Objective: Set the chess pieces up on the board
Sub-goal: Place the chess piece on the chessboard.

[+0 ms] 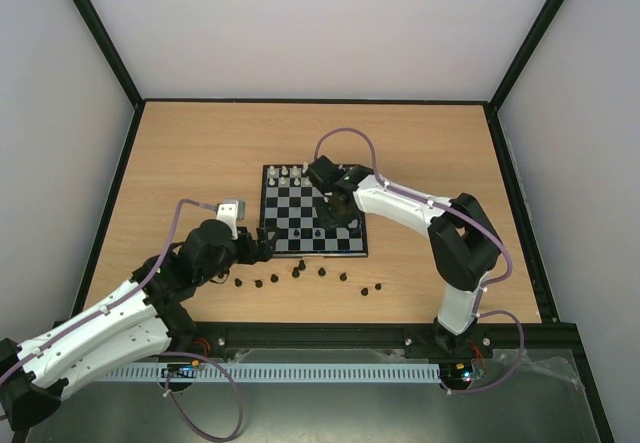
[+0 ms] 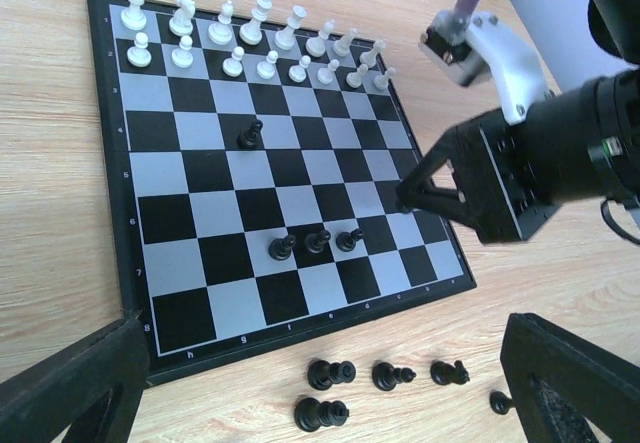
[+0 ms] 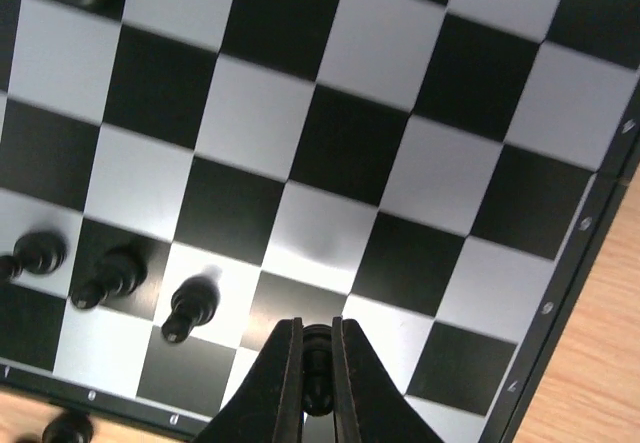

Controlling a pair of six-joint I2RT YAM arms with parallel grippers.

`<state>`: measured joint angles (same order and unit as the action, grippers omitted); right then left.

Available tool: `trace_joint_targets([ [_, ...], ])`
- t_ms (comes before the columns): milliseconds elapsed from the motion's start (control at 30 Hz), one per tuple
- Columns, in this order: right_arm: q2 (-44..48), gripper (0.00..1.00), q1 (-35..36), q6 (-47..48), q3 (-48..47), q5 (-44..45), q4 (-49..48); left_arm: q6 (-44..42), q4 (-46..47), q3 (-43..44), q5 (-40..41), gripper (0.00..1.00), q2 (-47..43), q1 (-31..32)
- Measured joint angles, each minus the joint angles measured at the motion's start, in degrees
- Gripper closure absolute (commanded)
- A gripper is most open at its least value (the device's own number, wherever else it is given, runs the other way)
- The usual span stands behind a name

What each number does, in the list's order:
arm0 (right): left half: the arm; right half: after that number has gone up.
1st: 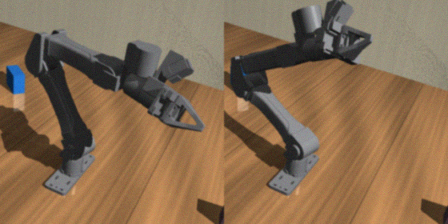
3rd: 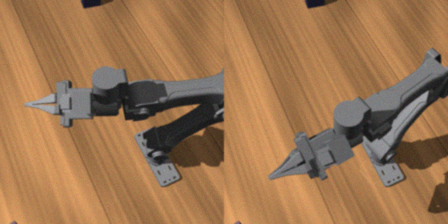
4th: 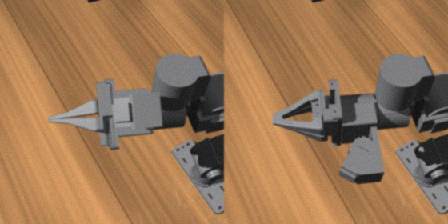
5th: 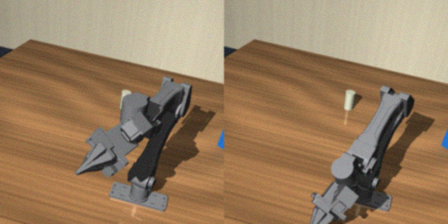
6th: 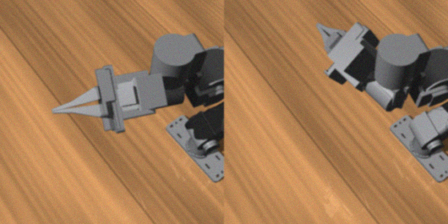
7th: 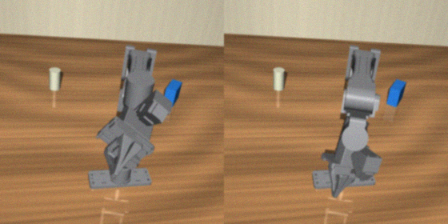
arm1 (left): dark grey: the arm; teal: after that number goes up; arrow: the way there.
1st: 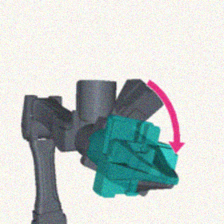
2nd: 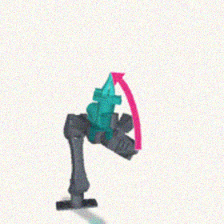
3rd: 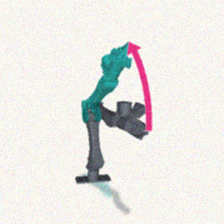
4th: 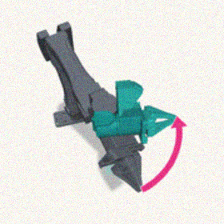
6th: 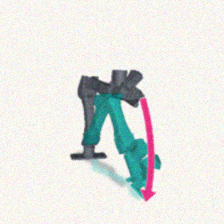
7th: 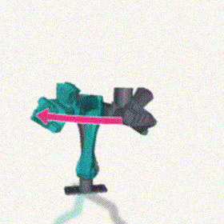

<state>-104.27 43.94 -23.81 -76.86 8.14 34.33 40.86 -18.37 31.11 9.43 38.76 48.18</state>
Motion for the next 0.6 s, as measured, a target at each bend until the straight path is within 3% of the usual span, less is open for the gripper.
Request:
trace_joint_targets([
  [600, 3.02, 0.98, 3.32, -1.05, 4.63, 0.9, -0.35, -0.59, 0.07, 0.02, 0.9, 0.0, 1.36, 0.0],
])
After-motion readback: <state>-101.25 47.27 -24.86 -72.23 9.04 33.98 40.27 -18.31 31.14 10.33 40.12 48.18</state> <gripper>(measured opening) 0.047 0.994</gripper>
